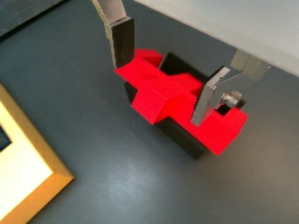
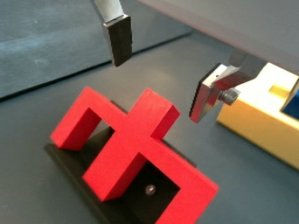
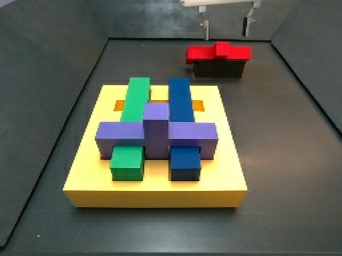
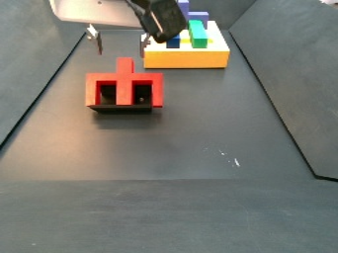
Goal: Pick up the red object. Move up. Place the red object on the fixture. Regrasp the red object. Move to above the board. Insert the red object.
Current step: Regrasp the red object.
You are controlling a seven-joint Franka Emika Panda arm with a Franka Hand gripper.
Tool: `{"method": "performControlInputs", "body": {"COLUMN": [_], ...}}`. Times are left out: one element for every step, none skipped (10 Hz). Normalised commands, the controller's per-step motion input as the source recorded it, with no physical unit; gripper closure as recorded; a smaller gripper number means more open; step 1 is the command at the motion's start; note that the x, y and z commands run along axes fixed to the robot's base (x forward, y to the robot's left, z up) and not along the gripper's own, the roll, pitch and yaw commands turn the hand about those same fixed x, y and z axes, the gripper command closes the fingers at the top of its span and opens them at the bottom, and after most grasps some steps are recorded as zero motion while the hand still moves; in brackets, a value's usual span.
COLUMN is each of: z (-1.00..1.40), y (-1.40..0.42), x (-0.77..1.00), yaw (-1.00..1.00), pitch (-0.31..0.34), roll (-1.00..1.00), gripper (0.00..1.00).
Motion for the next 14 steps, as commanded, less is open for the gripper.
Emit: {"method": "performControlInputs", "body": {"z": [0.0,0.0,0.0,0.0,0.0,0.0,0.0,0.0,0.0,0.0,0.0,0.0,-0.03,-0.08], "y": [-0.07,-0.05,-0.04,-0.06,-0.05,-0.06,-0.12,-0.13,-0.13,-0.15,-0.2,-0.15,-0.06,-0.01], "x": [0.0,0.0,0.08,0.0,0.01,0.06,0.0,0.0,0.06,0.01,0.21,0.39,0.4,0.47], "yaw": [0.03,0.03,0.02,0.03,0.03,0.03,0.06,0.06,0.07,0.11,0.14,0.21,0.33,0.35], "pitch": [0.017,0.037,0.094,0.037,0.071,0.126,0.086,0.08,0.123,0.069,0.091,0.117,0.137,0.194], "roll": [1.0,1.0,1.0,1.0,1.0,1.0,1.0,1.0,1.0,1.0,1.0,1.0,1.0,1.0], "gripper": [0.0,0.0,0.0,0.0,0.0,0.0,0.0,0.0,0.0,0.0,0.0,0.0,0.0,0.0]}}
